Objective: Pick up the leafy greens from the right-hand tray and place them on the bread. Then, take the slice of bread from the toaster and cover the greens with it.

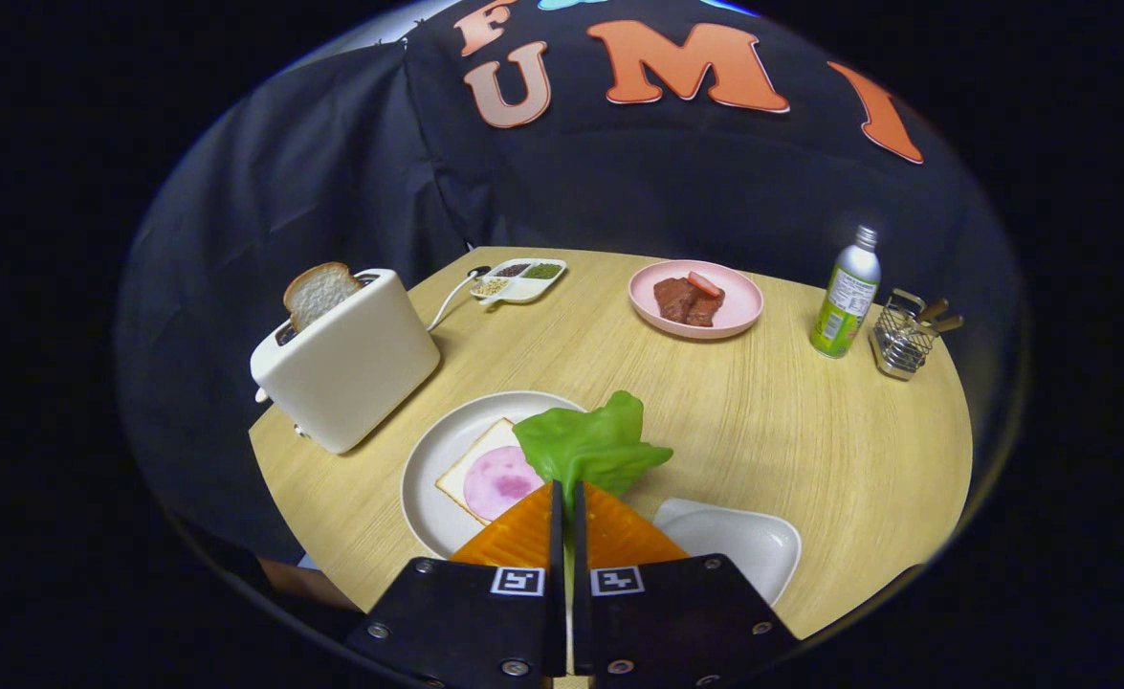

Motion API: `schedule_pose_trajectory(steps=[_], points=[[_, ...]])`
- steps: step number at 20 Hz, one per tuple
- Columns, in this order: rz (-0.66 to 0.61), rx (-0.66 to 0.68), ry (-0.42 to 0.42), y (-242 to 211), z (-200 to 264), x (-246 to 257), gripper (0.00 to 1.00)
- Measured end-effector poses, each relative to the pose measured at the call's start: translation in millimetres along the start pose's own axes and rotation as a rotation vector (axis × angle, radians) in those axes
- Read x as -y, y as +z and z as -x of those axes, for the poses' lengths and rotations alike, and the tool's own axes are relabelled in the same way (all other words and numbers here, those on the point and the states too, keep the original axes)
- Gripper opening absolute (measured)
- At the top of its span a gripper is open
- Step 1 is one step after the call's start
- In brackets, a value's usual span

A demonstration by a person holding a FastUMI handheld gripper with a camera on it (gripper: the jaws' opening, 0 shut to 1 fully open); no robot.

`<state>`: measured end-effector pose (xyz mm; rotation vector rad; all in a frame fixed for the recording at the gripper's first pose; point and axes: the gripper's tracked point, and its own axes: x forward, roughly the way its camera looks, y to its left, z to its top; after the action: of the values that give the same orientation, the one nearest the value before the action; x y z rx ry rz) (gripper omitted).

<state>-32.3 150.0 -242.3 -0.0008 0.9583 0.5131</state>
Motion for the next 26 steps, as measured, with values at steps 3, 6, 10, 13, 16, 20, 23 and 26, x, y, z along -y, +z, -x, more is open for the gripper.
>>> schedule_pose_trajectory(steps=[3,6,10,13,16,20,23,26], points=[[0.019,-0.014,0.040,2.3,-11.3,-18.7,0.03],[0.029,-0.030,0.079,0.6,-22.9,-35.0,0.03],[0.044,-0.061,0.115,-1.8,-37.8,-50.6,0.03],[0.032,-0.088,0.143,-6.5,-48.3,-59.9,0.03],[0.031,-0.120,0.147,-14.2,-58.7,-60.8,0.03],[0.044,-0.139,0.091,-19.7,-71.0,-47.5,0.04],[0.036,-0.137,0.082,-20.2,-75.3,-46.3,0.09],[0.051,-0.154,0.064,-25.0,-81.1,-41.4,0.13]])
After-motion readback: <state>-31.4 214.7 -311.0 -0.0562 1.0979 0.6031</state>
